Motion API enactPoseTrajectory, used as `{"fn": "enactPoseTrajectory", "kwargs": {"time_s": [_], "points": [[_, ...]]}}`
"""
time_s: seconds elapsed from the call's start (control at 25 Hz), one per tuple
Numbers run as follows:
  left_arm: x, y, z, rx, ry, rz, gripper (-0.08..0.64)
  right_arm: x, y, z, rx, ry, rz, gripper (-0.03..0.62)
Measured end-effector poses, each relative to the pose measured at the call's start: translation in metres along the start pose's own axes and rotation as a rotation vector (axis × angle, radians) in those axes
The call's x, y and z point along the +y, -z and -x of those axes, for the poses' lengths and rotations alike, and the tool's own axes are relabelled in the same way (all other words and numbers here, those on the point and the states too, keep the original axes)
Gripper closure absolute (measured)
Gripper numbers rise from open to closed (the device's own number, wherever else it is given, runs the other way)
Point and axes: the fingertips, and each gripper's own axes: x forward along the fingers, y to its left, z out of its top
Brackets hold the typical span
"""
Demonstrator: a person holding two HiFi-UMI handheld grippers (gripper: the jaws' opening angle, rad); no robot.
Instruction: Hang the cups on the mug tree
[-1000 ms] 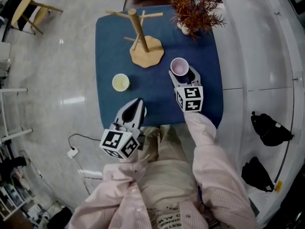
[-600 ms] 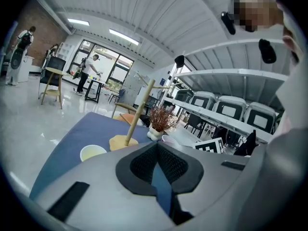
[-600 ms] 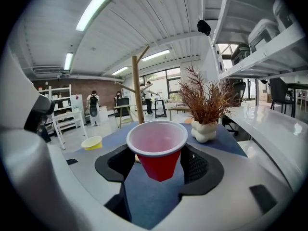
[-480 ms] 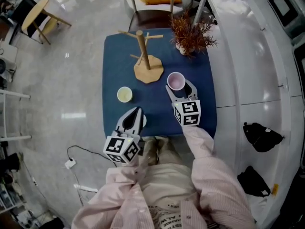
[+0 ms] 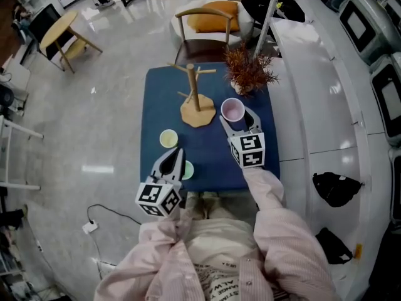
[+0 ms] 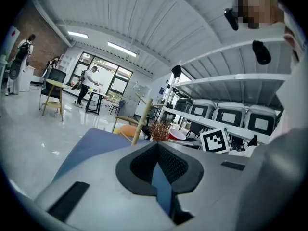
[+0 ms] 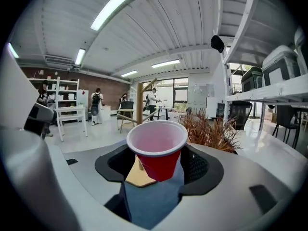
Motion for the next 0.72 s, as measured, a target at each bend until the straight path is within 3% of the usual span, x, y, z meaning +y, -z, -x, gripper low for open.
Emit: {"fn": "enactPoseTrajectory", "kwargs": {"time_s": [0.36,0.72], "points": [[0.001,-0.024,0.0,-0.06,0.017,-0.004,0.561,-0.007,-0.039,-0.003,-0.001,0.016,0.09,0.304],[0.02,-0.038,0.002,-0.053,0.069,0.001,0.561,-0.009,-0.06,-0.016,0.05,0.084,0.173,0.303]]}}
